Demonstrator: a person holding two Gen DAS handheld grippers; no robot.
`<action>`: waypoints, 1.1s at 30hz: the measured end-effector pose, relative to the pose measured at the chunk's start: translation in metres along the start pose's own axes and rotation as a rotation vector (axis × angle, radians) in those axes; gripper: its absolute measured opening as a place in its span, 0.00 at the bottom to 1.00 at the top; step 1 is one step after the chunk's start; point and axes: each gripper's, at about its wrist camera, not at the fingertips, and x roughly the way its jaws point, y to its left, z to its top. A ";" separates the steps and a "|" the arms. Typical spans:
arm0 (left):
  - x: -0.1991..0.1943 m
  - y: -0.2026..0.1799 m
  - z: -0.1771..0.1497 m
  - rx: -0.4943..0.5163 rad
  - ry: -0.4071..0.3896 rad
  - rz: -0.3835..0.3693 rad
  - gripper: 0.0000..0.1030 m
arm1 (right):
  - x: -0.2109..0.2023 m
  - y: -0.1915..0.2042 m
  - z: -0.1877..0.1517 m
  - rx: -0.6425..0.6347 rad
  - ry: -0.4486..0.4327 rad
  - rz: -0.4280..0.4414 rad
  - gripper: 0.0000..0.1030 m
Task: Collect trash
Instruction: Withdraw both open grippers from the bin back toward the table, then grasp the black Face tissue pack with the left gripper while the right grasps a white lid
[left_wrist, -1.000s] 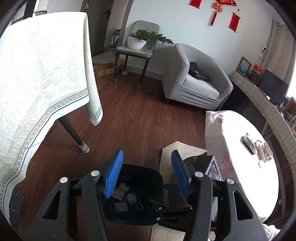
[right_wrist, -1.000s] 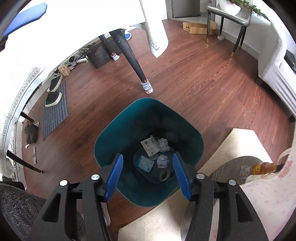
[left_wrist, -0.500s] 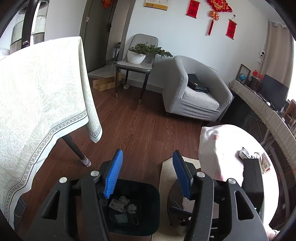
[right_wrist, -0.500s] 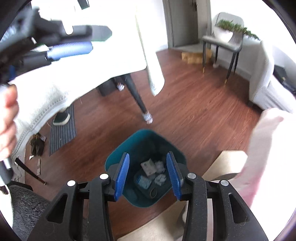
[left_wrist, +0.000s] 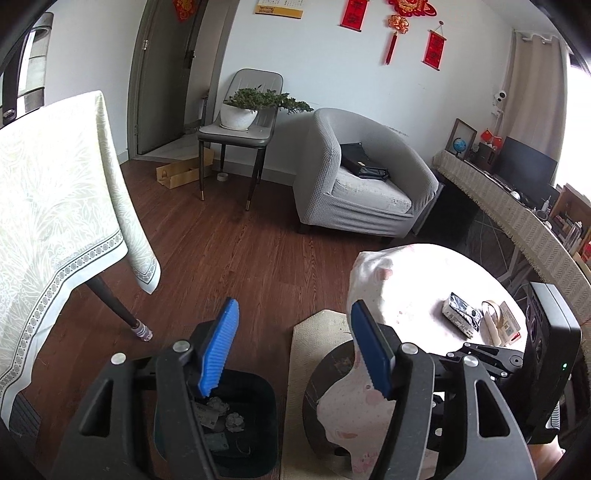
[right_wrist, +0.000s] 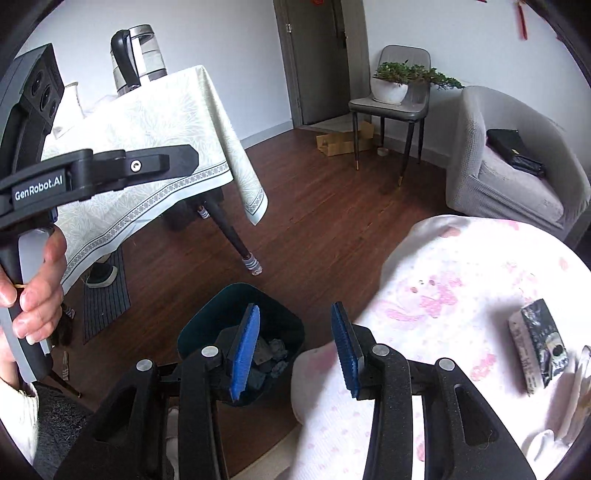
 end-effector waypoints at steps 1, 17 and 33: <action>0.002 -0.005 -0.001 0.008 0.003 -0.005 0.64 | -0.004 -0.005 -0.001 0.002 -0.004 -0.012 0.40; 0.036 -0.091 -0.011 0.108 0.041 -0.090 0.64 | -0.048 -0.083 -0.040 0.104 -0.025 -0.133 0.40; 0.061 -0.150 -0.022 0.174 0.078 -0.140 0.64 | -0.071 -0.133 -0.079 0.162 0.010 -0.240 0.35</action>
